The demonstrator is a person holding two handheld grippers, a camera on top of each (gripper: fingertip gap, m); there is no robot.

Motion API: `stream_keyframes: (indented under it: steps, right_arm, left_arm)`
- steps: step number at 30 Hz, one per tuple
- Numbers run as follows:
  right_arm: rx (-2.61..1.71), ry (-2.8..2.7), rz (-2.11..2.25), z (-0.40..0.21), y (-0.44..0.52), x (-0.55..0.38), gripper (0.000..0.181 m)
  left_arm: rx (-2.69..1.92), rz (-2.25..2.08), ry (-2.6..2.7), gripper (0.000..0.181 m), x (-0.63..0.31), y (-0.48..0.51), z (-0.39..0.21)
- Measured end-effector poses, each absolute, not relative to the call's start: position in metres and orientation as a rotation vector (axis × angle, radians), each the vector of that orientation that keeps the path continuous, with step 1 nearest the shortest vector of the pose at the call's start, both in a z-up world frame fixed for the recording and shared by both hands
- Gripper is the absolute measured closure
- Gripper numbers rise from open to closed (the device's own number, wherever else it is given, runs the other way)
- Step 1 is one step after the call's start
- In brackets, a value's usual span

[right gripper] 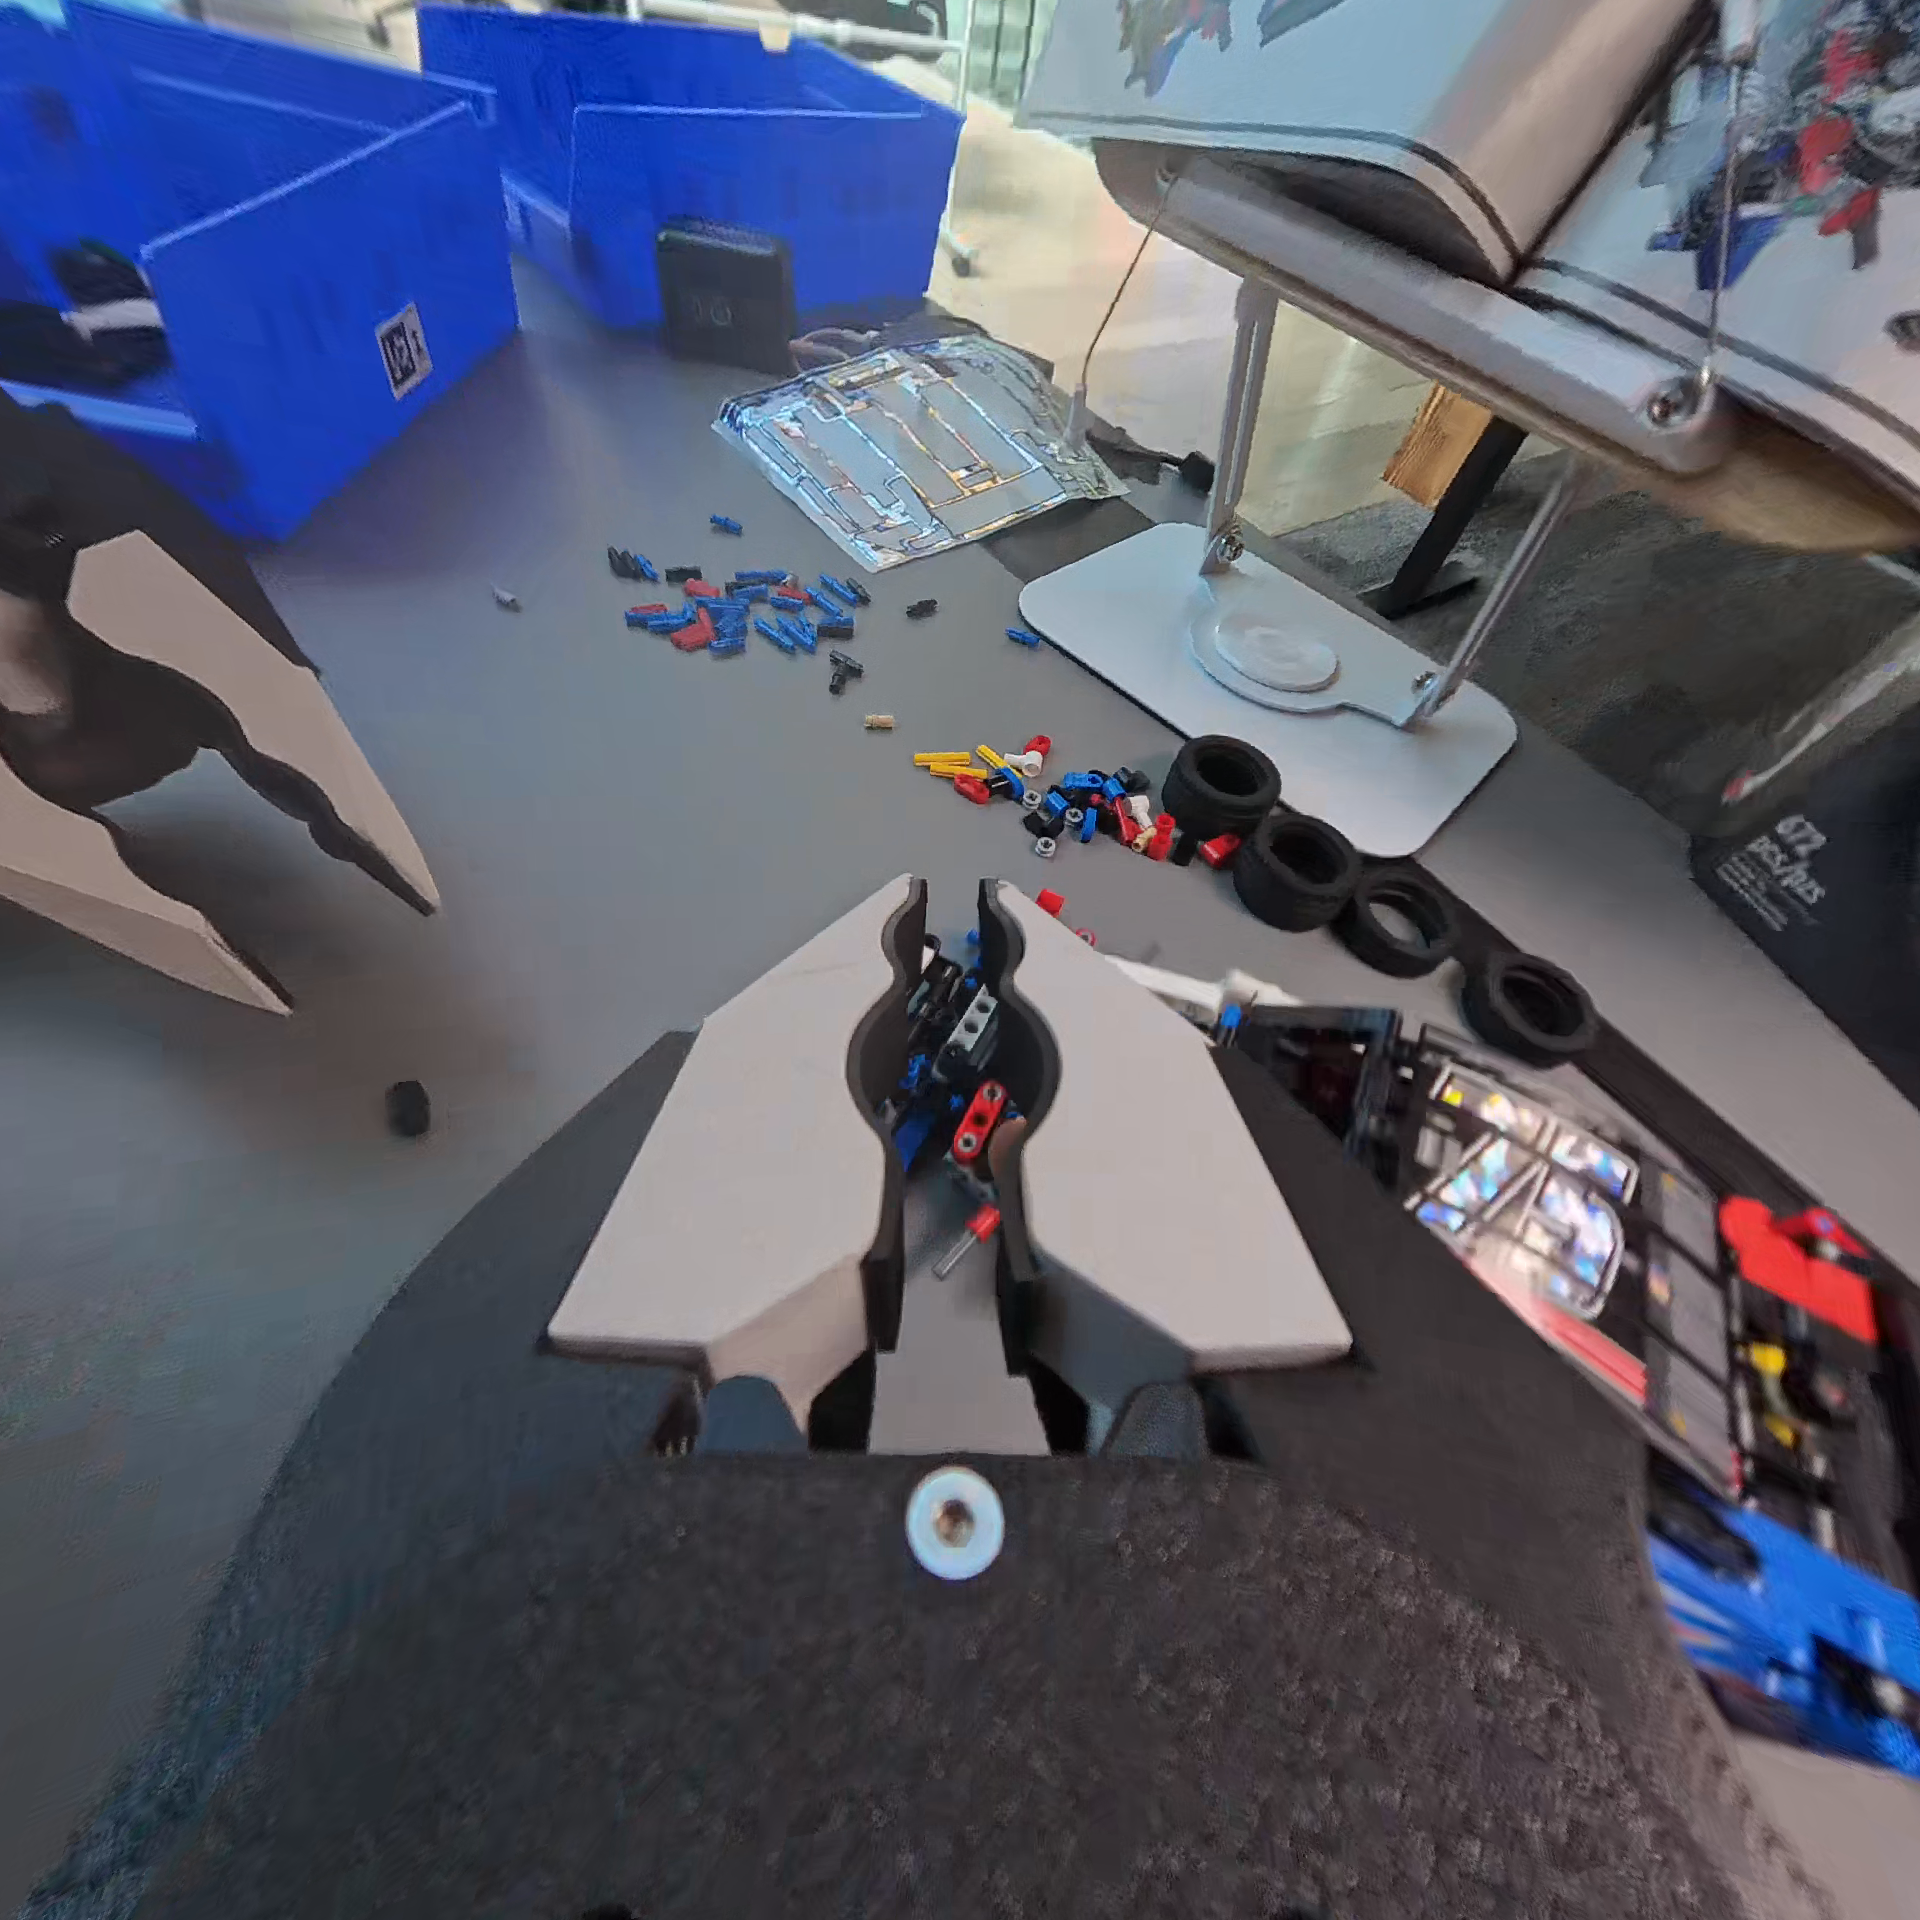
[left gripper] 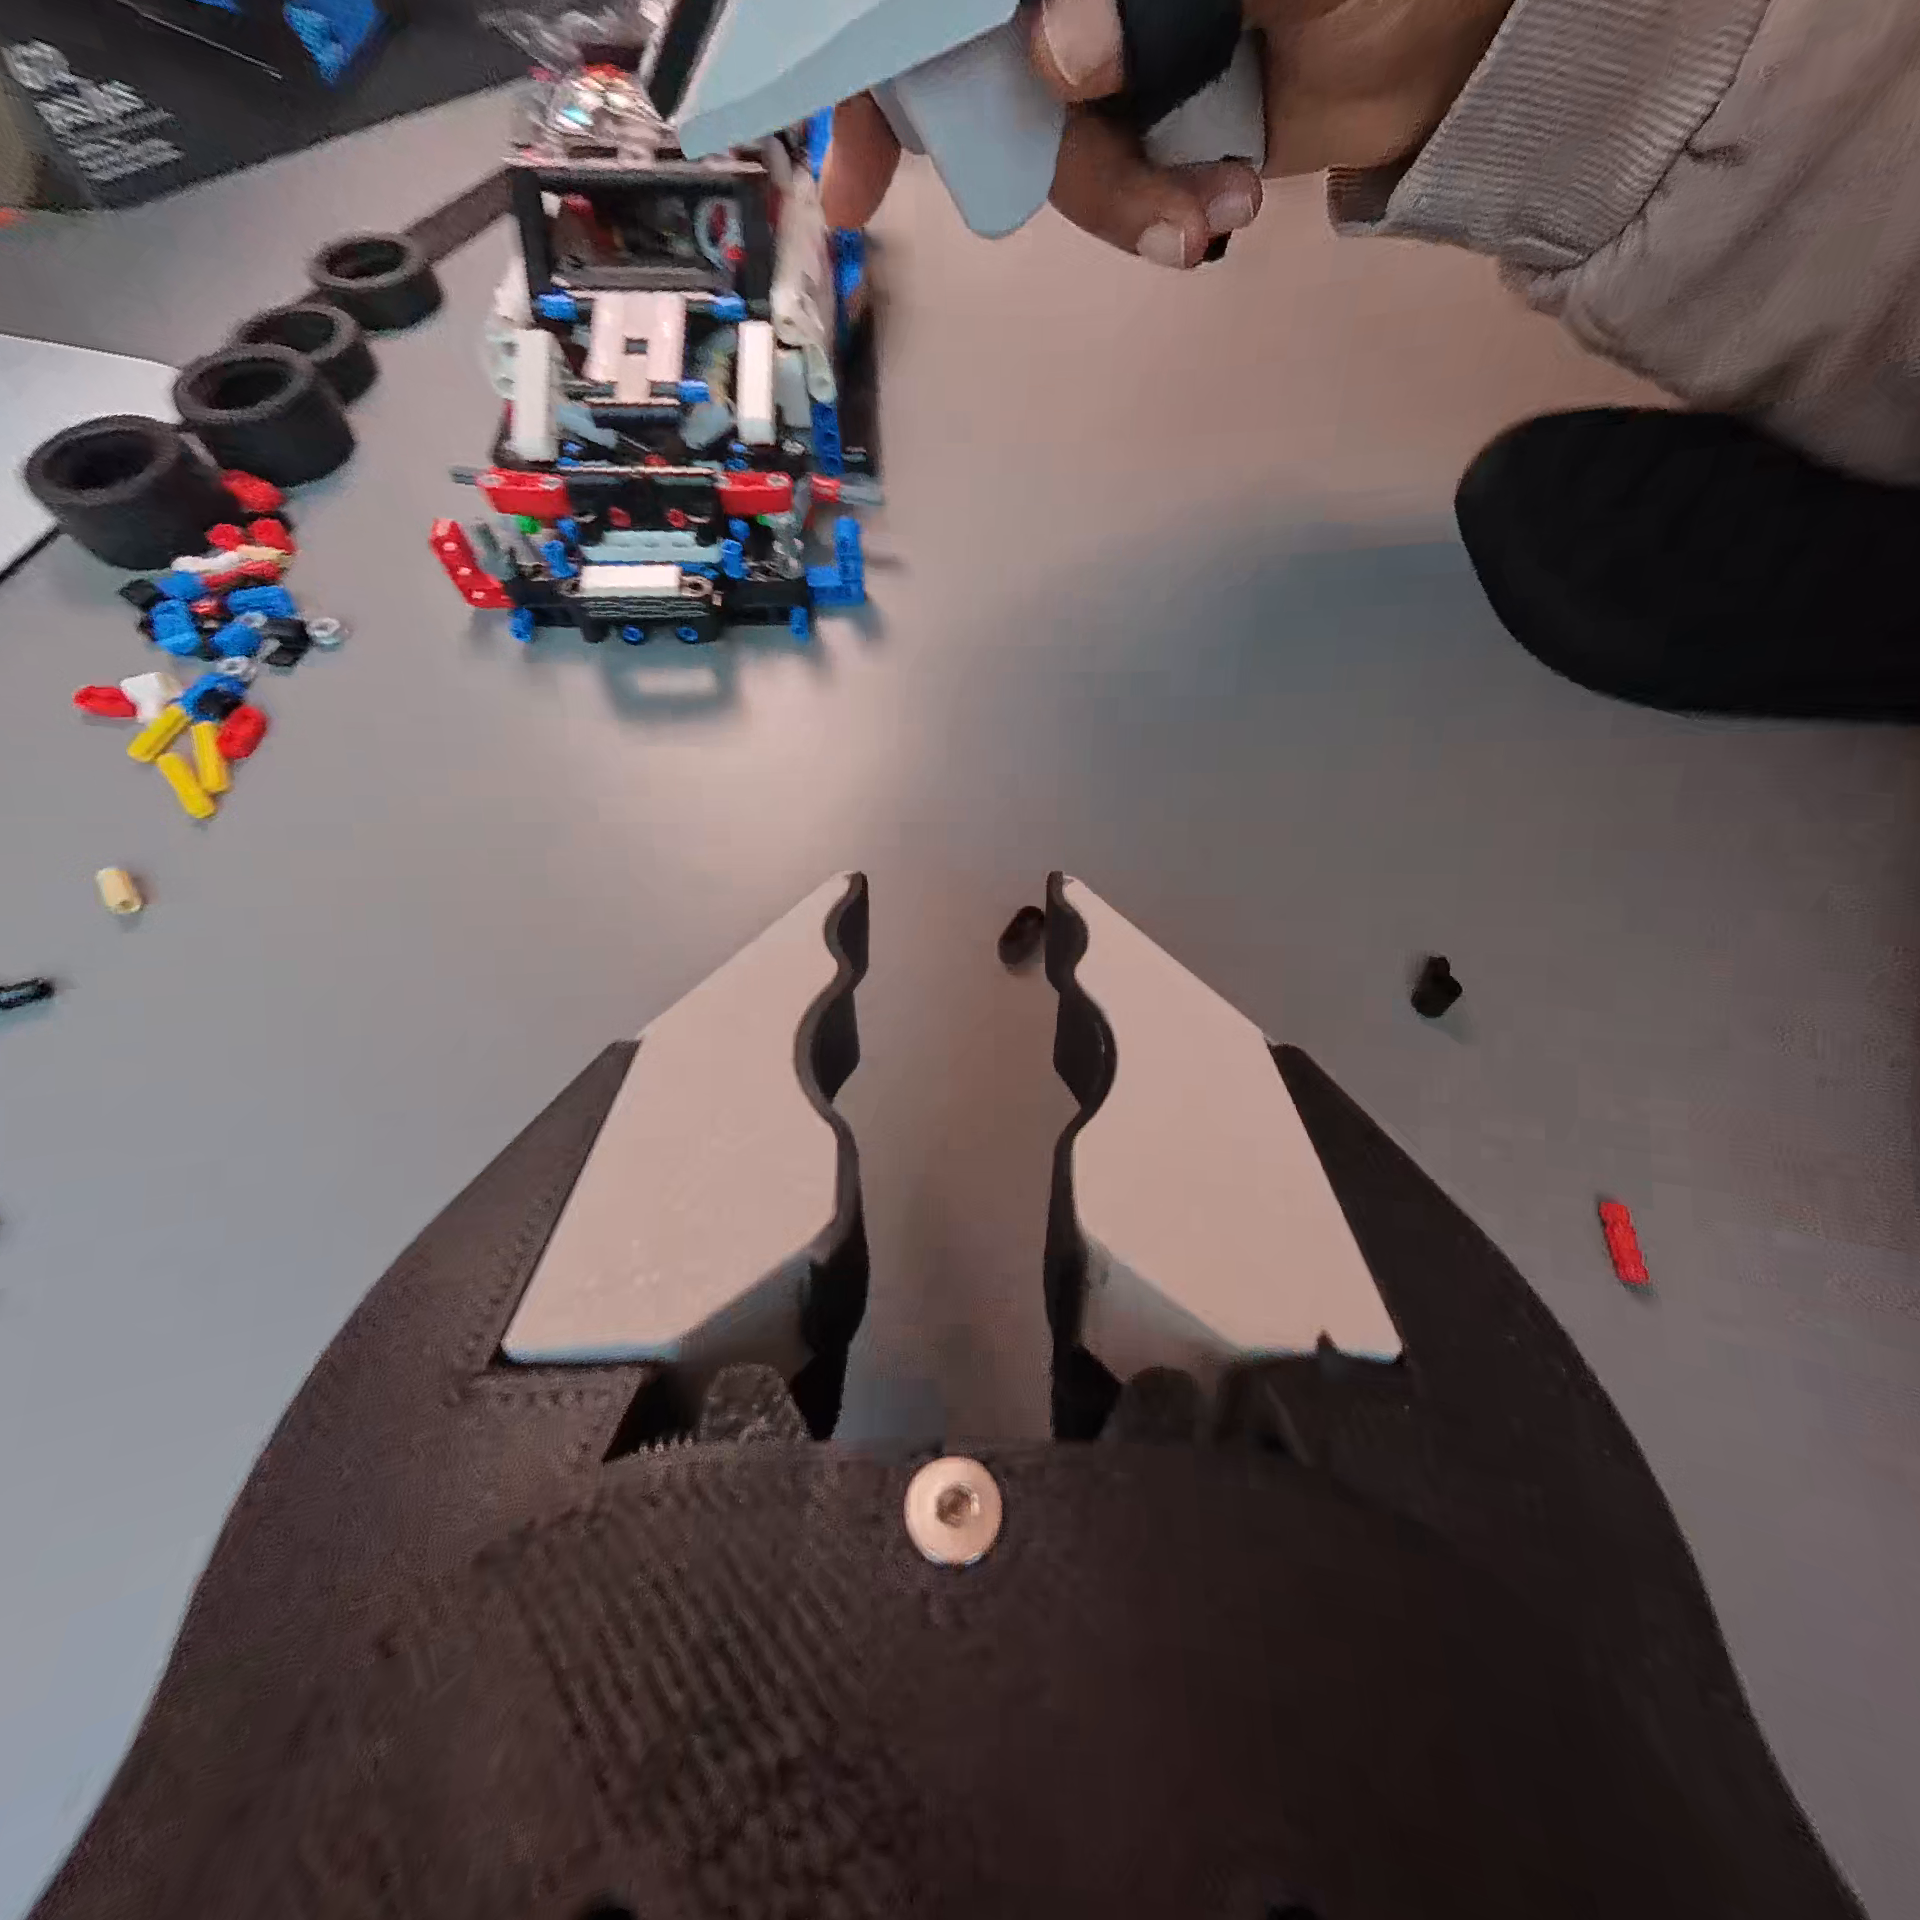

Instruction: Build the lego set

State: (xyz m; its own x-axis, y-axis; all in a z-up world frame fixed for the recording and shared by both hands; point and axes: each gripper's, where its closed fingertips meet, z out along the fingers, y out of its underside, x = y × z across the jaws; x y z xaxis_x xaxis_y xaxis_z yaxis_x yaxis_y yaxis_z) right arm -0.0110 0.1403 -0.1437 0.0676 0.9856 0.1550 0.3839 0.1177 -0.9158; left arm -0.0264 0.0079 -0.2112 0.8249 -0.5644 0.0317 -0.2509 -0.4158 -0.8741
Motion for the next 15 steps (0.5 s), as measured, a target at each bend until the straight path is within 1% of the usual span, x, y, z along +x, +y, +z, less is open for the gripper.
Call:
stream_keyframes:
  steps: [1,4,8,11,15]
  right_arm:
    - [-1.393,-1.548,0.786,-0.14,0.144,-0.024,0.173]
    - [-1.322,-1.776,0.679,-0.141,0.16,-0.069,0.173]
    - [-1.292,-2.09,0.465,-0.185,0.196,-0.117,0.173]
    - [-1.315,-2.269,0.382,-0.219,0.212,-0.128,0.173]
    - [-1.301,-2.364,0.317,-0.242,0.223,-0.131,0.175]
  left_arm:
    - [-1.988,-0.39,0.534,0.149,-0.035,0.008,-0.206]
    - [-1.942,-0.345,0.379,0.148,-0.061,0.007,-0.197]
    - [-1.903,-0.239,0.296,0.151,-0.093,0.009,-0.192]
    - [-1.882,-0.214,0.257,0.154,-0.107,0.011,-0.191]
    - [-1.874,-0.262,0.247,0.155,-0.105,0.01,-0.191]
